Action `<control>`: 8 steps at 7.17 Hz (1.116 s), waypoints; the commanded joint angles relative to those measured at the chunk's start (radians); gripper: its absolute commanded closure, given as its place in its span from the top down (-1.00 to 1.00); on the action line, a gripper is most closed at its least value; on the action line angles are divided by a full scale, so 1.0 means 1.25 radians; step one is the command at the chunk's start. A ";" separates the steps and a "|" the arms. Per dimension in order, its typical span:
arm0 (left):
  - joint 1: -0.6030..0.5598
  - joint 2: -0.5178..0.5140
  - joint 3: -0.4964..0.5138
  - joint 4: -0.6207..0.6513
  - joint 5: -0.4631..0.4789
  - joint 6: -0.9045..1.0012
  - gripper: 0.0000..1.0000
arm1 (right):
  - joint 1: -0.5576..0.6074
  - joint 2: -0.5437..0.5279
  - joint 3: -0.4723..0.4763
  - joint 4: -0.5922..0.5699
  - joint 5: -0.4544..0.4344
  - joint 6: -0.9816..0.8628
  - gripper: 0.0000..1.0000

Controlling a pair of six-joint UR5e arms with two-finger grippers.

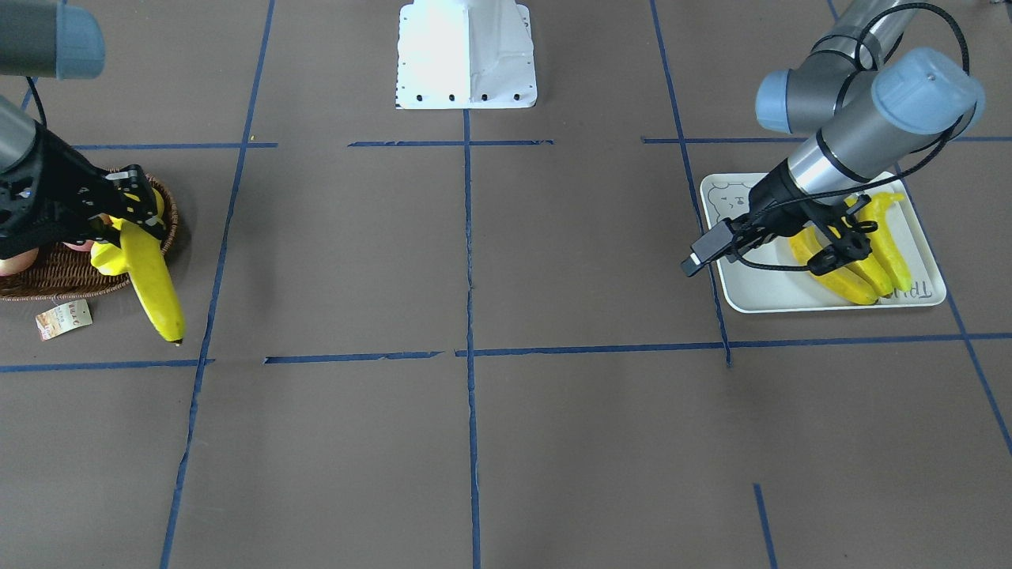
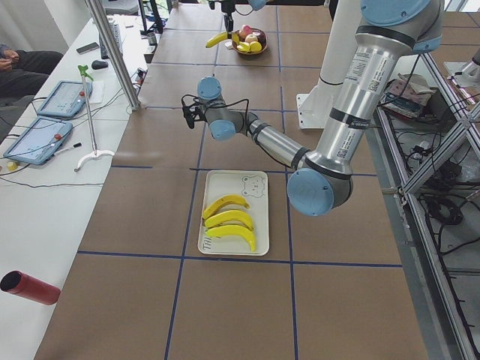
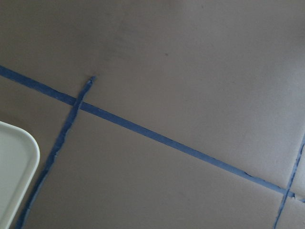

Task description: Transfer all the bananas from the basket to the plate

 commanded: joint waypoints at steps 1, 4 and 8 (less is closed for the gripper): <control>0.021 -0.074 0.013 -0.004 0.001 -0.115 0.99 | -0.063 0.119 -0.043 0.056 -0.004 0.185 -0.94; 0.058 -0.143 0.018 -0.007 0.059 -0.209 0.99 | -0.178 0.150 -0.158 0.440 -0.120 0.490 -0.94; 0.132 -0.221 0.129 -0.162 0.174 -0.378 0.90 | -0.322 0.197 -0.216 0.644 -0.334 0.691 -0.94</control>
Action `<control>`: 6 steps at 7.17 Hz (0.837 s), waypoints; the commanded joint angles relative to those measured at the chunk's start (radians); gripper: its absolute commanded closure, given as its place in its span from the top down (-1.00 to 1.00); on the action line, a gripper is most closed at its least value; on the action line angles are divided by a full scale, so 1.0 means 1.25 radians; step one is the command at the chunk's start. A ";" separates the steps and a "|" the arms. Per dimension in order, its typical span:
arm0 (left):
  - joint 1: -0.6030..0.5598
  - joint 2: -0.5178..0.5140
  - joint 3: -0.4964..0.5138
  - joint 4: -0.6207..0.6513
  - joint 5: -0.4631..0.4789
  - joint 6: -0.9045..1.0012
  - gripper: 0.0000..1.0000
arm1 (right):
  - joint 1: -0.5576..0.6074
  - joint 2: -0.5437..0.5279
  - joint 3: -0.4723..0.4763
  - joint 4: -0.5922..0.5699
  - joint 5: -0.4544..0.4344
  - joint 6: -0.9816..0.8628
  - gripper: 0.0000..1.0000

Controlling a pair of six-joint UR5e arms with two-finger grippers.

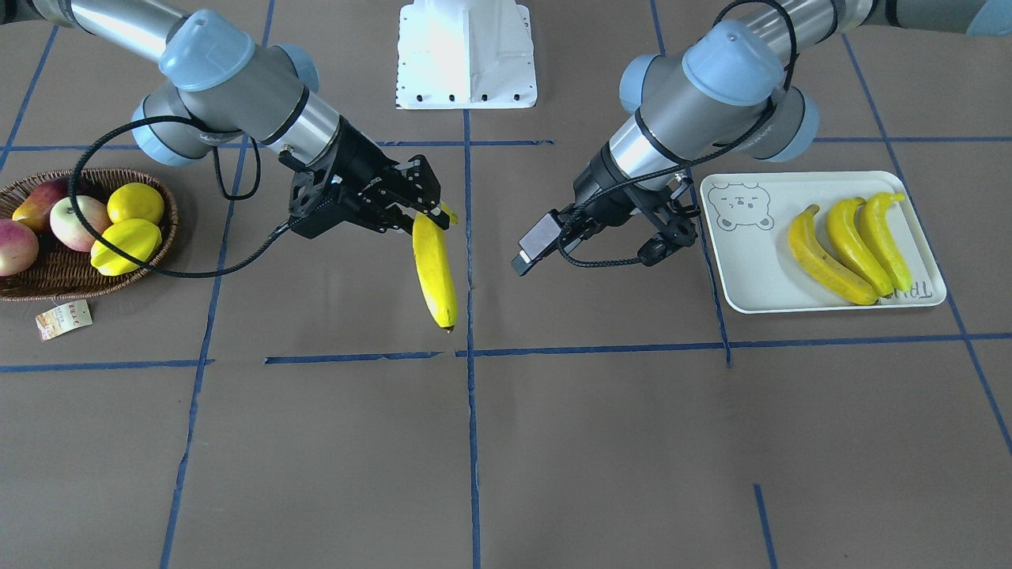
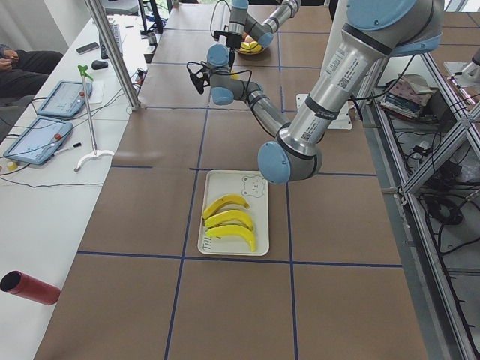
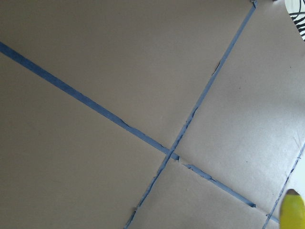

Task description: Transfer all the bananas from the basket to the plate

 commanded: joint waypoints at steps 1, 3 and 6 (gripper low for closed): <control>0.029 -0.015 0.047 -0.097 0.055 -0.068 0.90 | -0.042 0.018 -0.003 0.023 -0.050 0.042 -0.94; 0.032 -0.040 0.048 -0.097 0.063 -0.116 0.90 | -0.054 0.020 -0.003 0.032 -0.064 0.042 -0.94; 0.073 -0.043 0.064 -0.107 0.087 -0.114 0.86 | -0.055 0.020 0.000 0.033 -0.064 0.044 -0.93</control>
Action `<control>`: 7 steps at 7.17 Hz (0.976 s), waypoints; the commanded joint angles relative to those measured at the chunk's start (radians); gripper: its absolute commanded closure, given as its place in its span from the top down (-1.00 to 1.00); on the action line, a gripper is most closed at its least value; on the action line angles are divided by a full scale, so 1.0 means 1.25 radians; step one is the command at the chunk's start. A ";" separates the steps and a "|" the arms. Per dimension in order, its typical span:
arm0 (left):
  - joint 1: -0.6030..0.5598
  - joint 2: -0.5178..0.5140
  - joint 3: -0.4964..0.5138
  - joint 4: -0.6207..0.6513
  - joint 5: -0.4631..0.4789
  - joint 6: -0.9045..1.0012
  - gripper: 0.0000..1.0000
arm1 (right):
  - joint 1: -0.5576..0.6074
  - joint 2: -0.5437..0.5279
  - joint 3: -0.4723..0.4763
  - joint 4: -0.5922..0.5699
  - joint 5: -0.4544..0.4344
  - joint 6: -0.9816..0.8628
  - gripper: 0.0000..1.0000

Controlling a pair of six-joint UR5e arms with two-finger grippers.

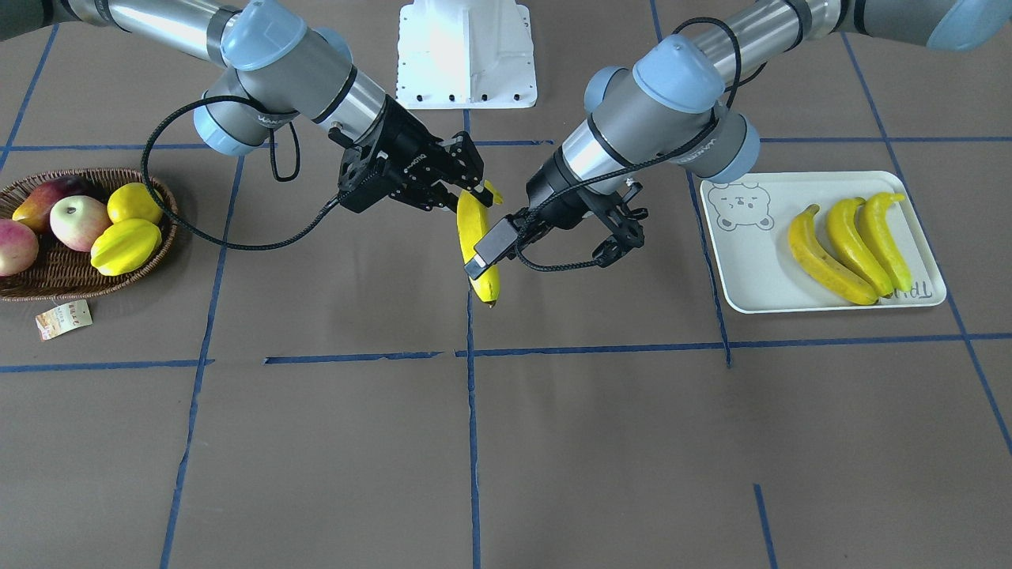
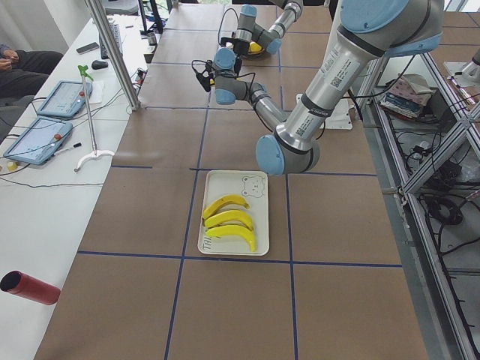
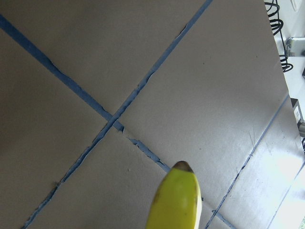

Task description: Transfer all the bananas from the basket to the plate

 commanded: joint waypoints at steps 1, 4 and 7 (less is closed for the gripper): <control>0.020 0.000 0.004 -0.006 0.009 -0.002 0.78 | -0.001 0.000 0.001 0.000 0.000 0.000 -0.93; 0.020 0.000 0.004 -0.022 0.008 -0.007 -0.96 | -0.002 0.000 0.000 0.000 0.000 0.000 -0.82; 0.019 0.002 0.004 -0.024 0.008 -0.005 -1.00 | -0.003 0.000 0.001 -0.002 -0.008 0.035 0.99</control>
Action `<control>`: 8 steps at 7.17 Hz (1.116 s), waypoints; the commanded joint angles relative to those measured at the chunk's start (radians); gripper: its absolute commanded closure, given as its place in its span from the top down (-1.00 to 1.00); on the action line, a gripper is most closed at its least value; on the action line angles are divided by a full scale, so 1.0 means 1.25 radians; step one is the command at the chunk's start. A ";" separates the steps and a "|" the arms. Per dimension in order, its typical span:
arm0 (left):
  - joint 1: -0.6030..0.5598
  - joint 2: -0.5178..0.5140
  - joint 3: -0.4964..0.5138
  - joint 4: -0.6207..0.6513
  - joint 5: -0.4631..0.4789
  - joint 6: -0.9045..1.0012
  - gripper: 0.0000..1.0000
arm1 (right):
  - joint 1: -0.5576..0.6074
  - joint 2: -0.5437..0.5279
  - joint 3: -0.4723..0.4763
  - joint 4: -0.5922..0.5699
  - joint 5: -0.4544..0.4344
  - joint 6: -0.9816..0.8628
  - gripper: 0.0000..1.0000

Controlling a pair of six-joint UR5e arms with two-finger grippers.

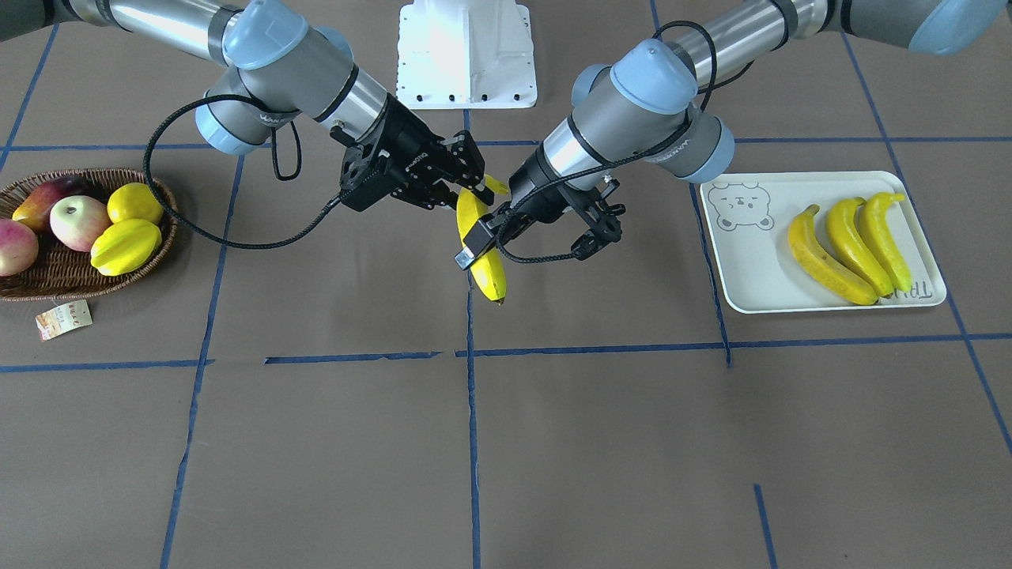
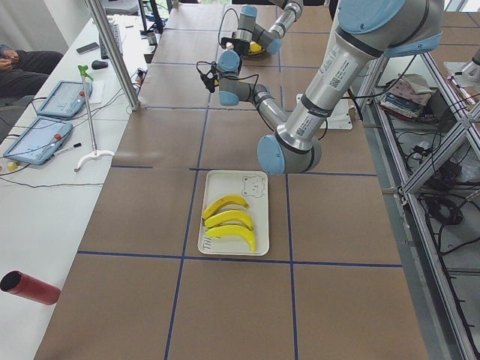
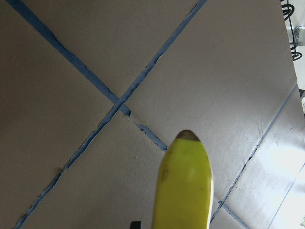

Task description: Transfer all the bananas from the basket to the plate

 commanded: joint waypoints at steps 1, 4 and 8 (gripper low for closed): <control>-0.004 0.003 -0.001 0.000 0.000 0.000 -1.00 | -0.001 0.006 0.001 -0.005 -0.004 0.033 1.00; -0.023 0.040 -0.005 0.001 -0.002 0.015 -1.00 | 0.024 0.006 0.010 -0.094 0.004 0.028 1.00; -0.118 0.192 -0.016 0.028 -0.005 0.059 -1.00 | 0.073 0.005 0.041 -0.411 0.031 -0.094 1.00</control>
